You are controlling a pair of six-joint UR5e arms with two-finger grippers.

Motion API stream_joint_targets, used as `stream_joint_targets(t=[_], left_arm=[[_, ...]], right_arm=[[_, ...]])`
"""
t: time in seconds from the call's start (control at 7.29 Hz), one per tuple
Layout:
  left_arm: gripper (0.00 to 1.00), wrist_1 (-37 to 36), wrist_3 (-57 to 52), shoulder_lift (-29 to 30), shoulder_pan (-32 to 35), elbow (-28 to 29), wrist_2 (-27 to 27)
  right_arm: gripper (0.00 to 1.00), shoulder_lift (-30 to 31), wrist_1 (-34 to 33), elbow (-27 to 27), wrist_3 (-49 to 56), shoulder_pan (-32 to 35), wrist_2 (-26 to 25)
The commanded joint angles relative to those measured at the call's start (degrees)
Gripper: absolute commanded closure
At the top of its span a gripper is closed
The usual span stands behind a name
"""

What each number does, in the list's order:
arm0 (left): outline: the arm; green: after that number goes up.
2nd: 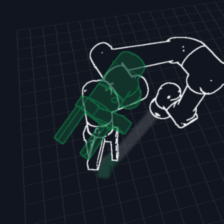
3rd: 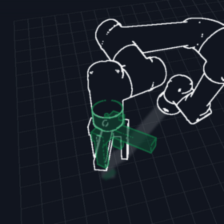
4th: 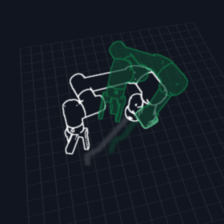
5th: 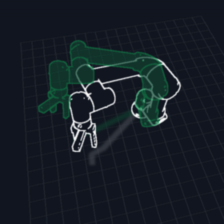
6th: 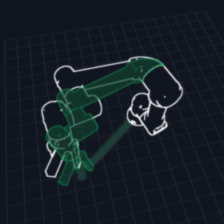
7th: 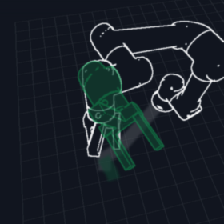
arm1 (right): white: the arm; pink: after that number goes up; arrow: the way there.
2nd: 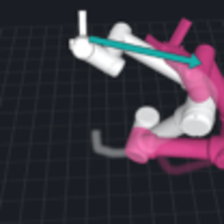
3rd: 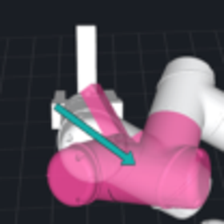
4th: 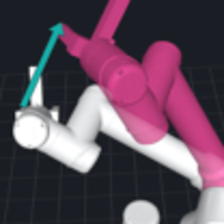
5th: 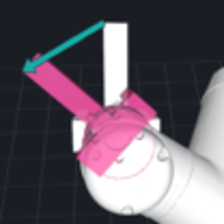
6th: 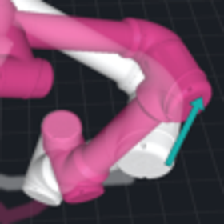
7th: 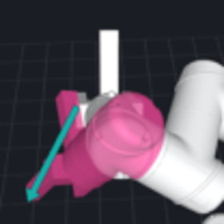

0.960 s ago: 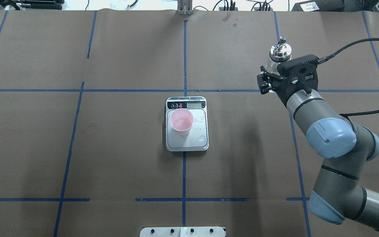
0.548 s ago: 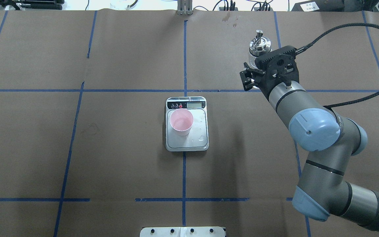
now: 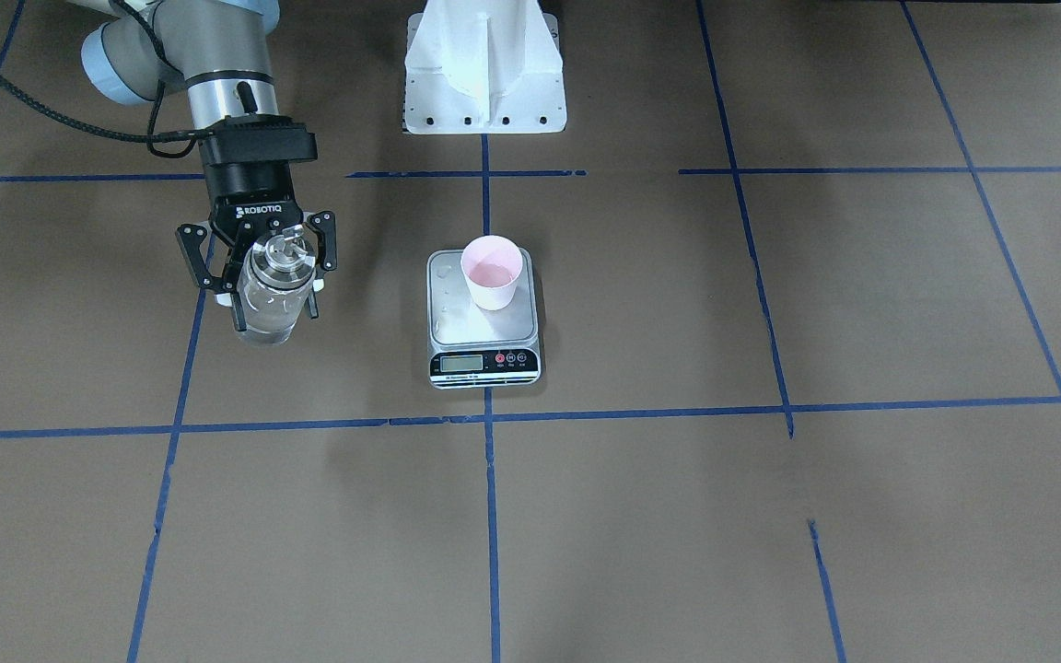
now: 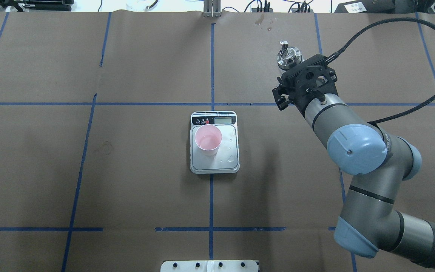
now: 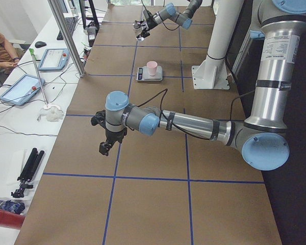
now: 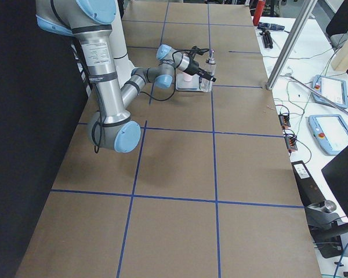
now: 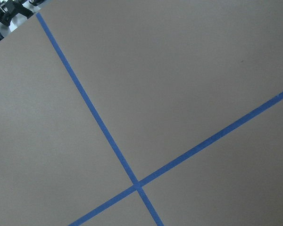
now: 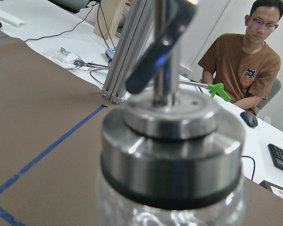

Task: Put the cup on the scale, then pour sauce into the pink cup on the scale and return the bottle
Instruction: 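Lift the glass bottle with the right gripper and carry it toward the scale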

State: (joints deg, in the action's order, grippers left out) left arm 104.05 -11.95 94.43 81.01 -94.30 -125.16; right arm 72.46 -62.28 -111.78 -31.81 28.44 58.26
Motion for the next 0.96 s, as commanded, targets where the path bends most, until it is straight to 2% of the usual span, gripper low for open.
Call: stream_joint_targets(t=[0.0, 0.14, 0.55, 0.69, 0.82], left_arm=[[0.00, 2.4, -0.2, -0.1, 0.0, 2.1, 0.0], [0.00, 2.5, -0.2, -0.1, 0.1, 2.3, 0.0], [0.00, 2.5, -0.2, 0.0, 0.4, 2.5, 0.0], [0.00, 2.5, -0.1, 0.1, 0.4, 2.5, 0.0], [0.00, 2.5, -0.1, 0.5, 0.4, 3.2, 0.1]], right_arm=[[1.00, -0.4, -6.2, -1.7, 0.3, -2.5, -2.0], [1.00, -0.7, -6.7, -1.9, 0.4, -4.8, -7.4], [1.00, -3.2, -8.0, -1.3, 0.4, -6.5, -8.9], [1.00, -2.1, -8.8, -1.1, 1.7, -11.0, -16.4], [1.00, -3.5, -9.8, 0.2, 8.8, -16.3, -30.3]])
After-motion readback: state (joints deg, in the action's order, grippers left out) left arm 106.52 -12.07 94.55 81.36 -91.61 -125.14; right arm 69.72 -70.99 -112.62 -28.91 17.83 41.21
